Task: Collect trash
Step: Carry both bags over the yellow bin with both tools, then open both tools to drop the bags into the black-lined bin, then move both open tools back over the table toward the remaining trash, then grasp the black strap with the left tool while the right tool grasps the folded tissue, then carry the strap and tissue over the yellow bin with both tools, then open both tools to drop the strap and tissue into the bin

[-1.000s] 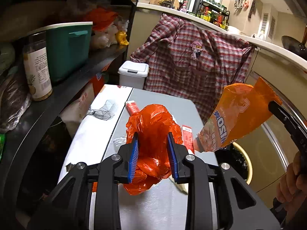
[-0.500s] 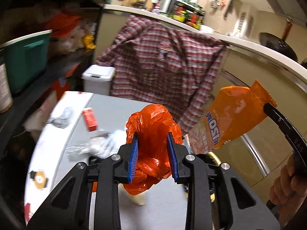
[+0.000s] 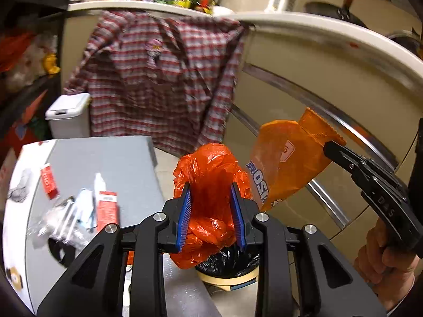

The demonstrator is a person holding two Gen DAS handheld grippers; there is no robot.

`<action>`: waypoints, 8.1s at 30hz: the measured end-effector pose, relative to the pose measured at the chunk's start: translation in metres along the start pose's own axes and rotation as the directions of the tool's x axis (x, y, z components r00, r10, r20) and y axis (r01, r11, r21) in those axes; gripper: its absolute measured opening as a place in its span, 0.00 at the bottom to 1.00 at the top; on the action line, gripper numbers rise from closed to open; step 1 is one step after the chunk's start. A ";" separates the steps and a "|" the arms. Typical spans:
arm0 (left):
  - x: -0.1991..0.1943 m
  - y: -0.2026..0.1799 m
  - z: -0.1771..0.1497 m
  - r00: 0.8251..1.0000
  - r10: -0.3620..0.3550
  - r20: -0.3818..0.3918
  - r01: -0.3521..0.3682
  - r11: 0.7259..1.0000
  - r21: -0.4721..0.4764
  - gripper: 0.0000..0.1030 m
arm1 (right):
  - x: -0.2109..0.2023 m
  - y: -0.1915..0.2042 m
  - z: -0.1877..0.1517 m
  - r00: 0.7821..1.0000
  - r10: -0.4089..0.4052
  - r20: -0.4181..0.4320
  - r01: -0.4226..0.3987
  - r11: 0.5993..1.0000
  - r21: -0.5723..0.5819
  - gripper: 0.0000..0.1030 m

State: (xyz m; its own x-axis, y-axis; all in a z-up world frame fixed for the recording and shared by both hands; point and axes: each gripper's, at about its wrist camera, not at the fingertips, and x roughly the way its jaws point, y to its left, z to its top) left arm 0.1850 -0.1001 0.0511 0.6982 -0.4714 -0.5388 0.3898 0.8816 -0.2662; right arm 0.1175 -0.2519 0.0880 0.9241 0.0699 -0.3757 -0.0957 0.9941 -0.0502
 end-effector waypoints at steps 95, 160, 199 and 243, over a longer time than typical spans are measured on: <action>-0.071 0.276 -0.025 0.923 0.384 0.018 -0.365 0.891 -0.269 0.26 | 0.115 0.200 -0.112 0.925 0.295 -0.238 -0.282 0.955 0.088 0.23; -0.060 0.233 -0.078 0.910 0.313 -0.270 -0.366 0.914 -0.174 0.15 | 0.066 0.206 -0.106 0.889 0.358 -0.285 -0.383 0.923 -0.037 0.02; 0.013 0.039 -0.030 0.988 0.155 0.004 -0.155 0.988 0.012 0.15 | 0.036 0.000 -0.045 0.998 -0.022 -0.065 0.030 0.993 0.115 0.02; 0.078 -0.016 -0.041 0.992 0.105 -0.072 -0.099 0.991 0.087 0.32 | 0.048 -0.043 -0.064 0.987 -0.078 -0.140 0.102 0.980 0.170 0.17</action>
State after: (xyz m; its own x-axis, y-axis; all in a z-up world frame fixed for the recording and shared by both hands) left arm 0.2084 -0.1500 -0.0191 0.6904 -0.3728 -0.6200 0.3696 0.9185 -0.1407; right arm 0.1422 -0.2965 0.0134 0.8677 -0.0202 -0.4967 0.0633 0.9955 0.0699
